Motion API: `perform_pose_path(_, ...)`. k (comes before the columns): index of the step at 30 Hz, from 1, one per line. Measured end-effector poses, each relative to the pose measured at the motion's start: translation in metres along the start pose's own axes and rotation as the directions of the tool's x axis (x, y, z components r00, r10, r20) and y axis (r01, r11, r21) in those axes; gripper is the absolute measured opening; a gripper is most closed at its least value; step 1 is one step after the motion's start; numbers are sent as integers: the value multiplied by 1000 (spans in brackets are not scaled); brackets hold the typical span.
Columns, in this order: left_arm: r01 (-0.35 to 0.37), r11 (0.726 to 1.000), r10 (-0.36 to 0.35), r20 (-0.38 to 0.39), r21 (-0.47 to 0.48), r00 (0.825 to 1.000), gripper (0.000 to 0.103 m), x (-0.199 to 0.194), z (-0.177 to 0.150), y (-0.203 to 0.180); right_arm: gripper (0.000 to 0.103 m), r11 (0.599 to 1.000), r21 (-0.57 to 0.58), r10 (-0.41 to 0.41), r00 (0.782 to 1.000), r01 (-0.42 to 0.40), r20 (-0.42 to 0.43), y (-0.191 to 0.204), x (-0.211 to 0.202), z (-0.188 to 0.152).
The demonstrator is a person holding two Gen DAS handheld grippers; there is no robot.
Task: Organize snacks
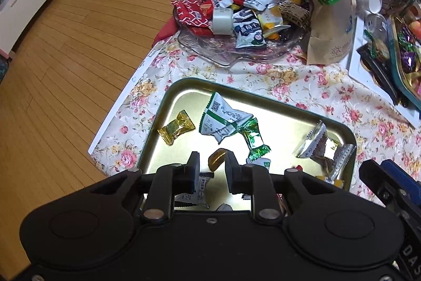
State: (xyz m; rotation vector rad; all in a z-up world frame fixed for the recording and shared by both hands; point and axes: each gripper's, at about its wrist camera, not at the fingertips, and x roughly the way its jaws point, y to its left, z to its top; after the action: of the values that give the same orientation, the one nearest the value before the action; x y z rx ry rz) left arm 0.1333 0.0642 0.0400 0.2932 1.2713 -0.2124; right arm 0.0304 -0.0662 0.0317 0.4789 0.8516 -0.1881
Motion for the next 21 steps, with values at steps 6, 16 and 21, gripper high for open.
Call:
perform_pose_path(6,-19,999,18,4,49,1000,30,1,-14,-14,36,999,-5,-35,999,35,-35,-9,0,-9)
perform_pose_path(16,-88,991,78,99,103,992,31,-8,-33,-26,36,997,-5,-82,993,82,-90,-21,2,-22)
perform_pose_path(21,-78,990,66,107,114,992,31,-7,-46,-31,36,995,5,-97,989,98,-112,-28,2,-28)
